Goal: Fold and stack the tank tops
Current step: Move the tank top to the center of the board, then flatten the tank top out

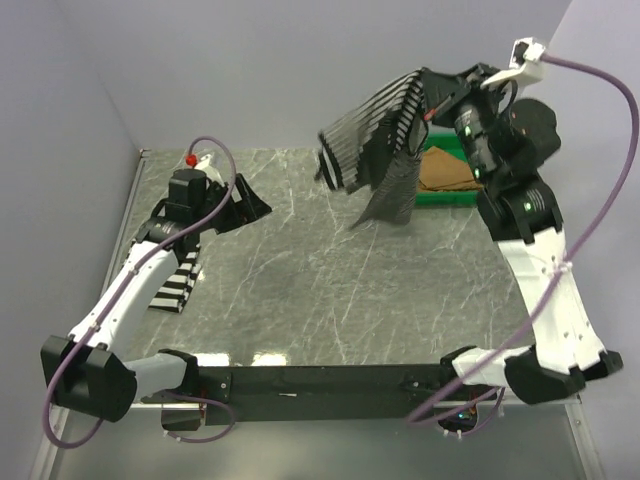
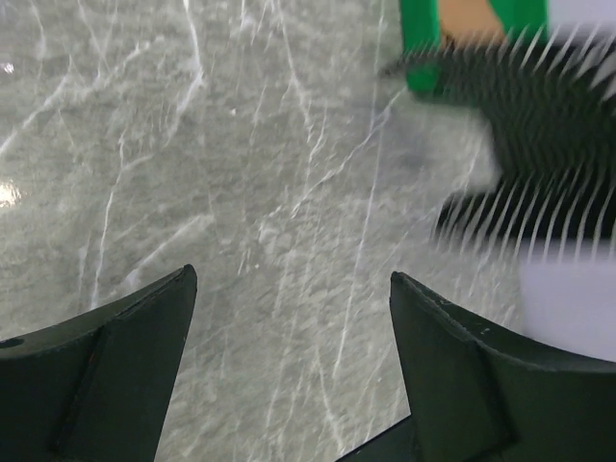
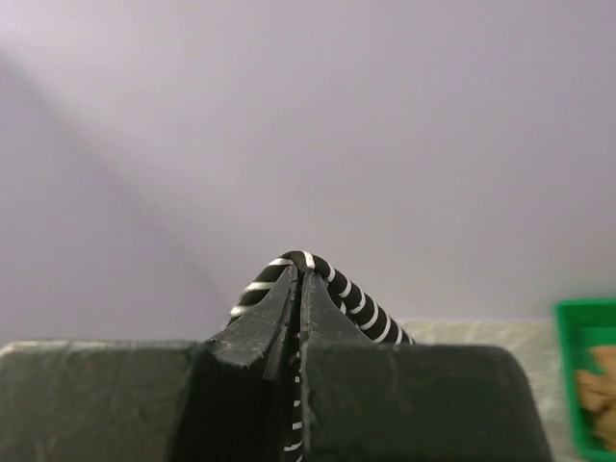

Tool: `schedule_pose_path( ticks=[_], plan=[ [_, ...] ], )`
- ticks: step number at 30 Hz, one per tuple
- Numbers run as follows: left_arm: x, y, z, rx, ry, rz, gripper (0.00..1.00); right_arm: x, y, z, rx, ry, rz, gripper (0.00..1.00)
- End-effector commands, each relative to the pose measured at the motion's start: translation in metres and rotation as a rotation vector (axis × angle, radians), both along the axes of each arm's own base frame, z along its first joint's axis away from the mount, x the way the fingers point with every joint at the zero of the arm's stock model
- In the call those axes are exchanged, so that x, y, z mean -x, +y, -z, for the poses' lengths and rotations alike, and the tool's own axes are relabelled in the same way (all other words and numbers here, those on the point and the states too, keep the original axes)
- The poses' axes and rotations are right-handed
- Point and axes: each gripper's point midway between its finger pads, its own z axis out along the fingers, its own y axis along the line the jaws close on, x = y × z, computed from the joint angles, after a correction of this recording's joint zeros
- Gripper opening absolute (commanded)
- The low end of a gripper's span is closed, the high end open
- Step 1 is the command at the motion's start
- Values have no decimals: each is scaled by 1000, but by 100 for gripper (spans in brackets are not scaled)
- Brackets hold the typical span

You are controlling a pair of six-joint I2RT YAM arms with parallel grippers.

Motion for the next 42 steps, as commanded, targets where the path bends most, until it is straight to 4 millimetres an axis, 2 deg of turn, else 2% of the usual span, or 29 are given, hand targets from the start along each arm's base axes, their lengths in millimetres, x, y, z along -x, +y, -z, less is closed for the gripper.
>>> schedule_pose_path(
  ticks=[1, 4, 8, 9, 11, 12, 13, 14, 15, 16, 17, 18, 19, 21, 22, 23, 24, 25, 26, 27, 28, 29, 30, 31, 32, 33, 36, 37, 42],
  plan=[
    [-4, 5, -30, 62, -94, -71, 87, 31, 33, -5, -41, -34, -144, 0],
    [-4, 9, -31, 75, -92, -108, 87, 20, 52, 24, -56, 47, -197, 0],
    [-7, 8, -20, 80, -54, -120, 88, -31, 81, 90, -40, 245, -226, 0],
    [-7, 7, -16, 86, -41, -124, 87, -59, 93, 129, -34, 349, -219, 0],
    [-8, 4, -9, 99, -16, -122, 87, -88, 99, 157, -48, 434, -247, 3],
    [-8, 1, 1, 114, 15, -114, 87, -119, 103, 203, -65, 544, -242, 7],
    [-7, -2, 6, 127, 33, -106, 86, -132, 101, 225, -76, 611, -246, 10],
    [-9, -6, 11, 139, 42, -99, 86, -149, 88, 224, -104, 620, -244, 28],
    [-4, -10, 24, 150, 78, -93, 84, -168, 89, 271, -112, 733, -244, 39],
    [-3, -17, 30, 155, 87, -82, 84, -183, 80, 258, -130, 720, -246, 50],
    [-1, -21, 38, 161, 107, -80, 84, -194, 86, 291, -125, 802, -269, 64],
    [5, -25, 54, 155, 142, -74, 83, -190, 82, 302, -92, 862, -261, 65],
    [12, -34, 60, 155, 158, -54, 83, -193, 81, 290, -79, 838, -250, 66],
    [21, -44, 82, 151, 200, -45, 81, -182, 83, 276, -27, 795, -220, 67],
    [29, -53, 88, 142, 211, -27, 80, -171, 79, 299, 4, 842, -188, 67],
    [34, -57, 97, 136, 229, -21, 79, -161, 75, 301, 27, 844, -161, 67],
    [45, -65, 108, 131, 251, 0, 77, -143, 71, 271, 44, 771, -121, 66],
    [50, -68, 115, 126, 261, 1, 76, -121, 68, 314, 80, 853, -106, 64],
    [60, -71, 128, 132, 299, 6, 75, -97, 67, 291, 78, 790, -114, 62],
    [62, -79, 128, 151, 297, 27, 73, -83, 72, 297, 98, 775, -95, 59],
    [74, -93, 132, 152, 315, 71, 72, -59, 68, 340, 131, 857, -83, 53],
    [79, -103, 139, 146, 337, 91, 72, -42, 66, 334, 119, 832, -93, 50],
    [85, -113, 141, 137, 345, 121, 71, -29, 70, 341, 108, 831, -111, 47],
    [101, -129, 151, 111, 372, 175, 71, -8, 67, 377, 129, 900, -117, 43],
    [105, -139, 149, 115, 377, 196, 71, 5, 65, 374, 119, 884, -125, 40],
    [118, -153, 150, 108, 383, 240, 71, 23, 65, 397, 135, 924, -134, 38],
    [126, -172, 158, 72, 398, 250, 72, 45, 61, 404, 145, 927, -134, 35],
    [129, -171, 164, 39, 417, 237, 72, 53, 60, 411, 160, 944, -131, 34],
    [131, -181, 180, -18, 470, 161, 72, 66, 48, 408, 179, 922, -105, 32]
  ],
)
